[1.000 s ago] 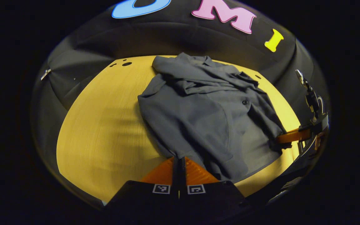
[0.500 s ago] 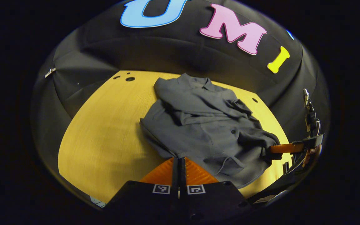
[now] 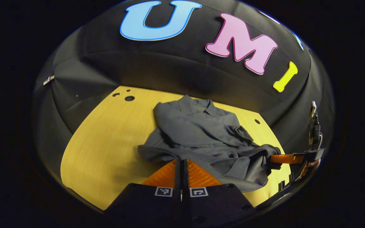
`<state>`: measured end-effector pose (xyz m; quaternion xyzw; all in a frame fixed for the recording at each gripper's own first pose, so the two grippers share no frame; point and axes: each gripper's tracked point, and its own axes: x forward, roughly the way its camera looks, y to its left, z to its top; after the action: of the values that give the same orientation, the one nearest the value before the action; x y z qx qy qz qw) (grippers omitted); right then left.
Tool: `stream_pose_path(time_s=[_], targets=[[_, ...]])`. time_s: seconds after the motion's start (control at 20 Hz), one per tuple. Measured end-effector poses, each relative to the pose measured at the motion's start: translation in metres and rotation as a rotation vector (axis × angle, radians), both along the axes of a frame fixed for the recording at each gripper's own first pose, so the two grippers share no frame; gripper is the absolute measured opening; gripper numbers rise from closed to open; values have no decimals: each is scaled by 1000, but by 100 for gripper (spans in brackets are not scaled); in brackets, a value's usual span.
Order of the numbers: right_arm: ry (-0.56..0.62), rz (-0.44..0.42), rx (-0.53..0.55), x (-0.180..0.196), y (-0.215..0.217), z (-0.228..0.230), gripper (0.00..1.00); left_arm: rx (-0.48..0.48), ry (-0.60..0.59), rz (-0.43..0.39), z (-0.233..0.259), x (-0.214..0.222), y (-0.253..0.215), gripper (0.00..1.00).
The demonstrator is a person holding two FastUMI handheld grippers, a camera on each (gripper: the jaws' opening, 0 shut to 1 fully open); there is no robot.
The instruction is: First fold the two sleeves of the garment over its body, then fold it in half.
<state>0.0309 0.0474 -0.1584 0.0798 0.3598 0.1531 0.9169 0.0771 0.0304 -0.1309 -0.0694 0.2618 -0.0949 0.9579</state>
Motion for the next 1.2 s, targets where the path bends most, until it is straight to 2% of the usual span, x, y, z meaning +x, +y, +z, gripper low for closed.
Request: stream_pose_path(time_s=[0.4,0.55,0.8,0.9,1.2], targets=[[-94,10,25,65,10,32,7,12,-82,7,36,62,-6,5],[-134,1,36,97,14,42,7,-38,-106,27,50,92,-11,5],[-190,-25,59,154,25,52,7,-50,-152,53,54,149,-3,6],[-228,-34,52,177,28,57,6,-27,-170,76,52,176,7,5],[-281,-60,48,240,39,55,6,-24,-206,83,42,248,14,5]])
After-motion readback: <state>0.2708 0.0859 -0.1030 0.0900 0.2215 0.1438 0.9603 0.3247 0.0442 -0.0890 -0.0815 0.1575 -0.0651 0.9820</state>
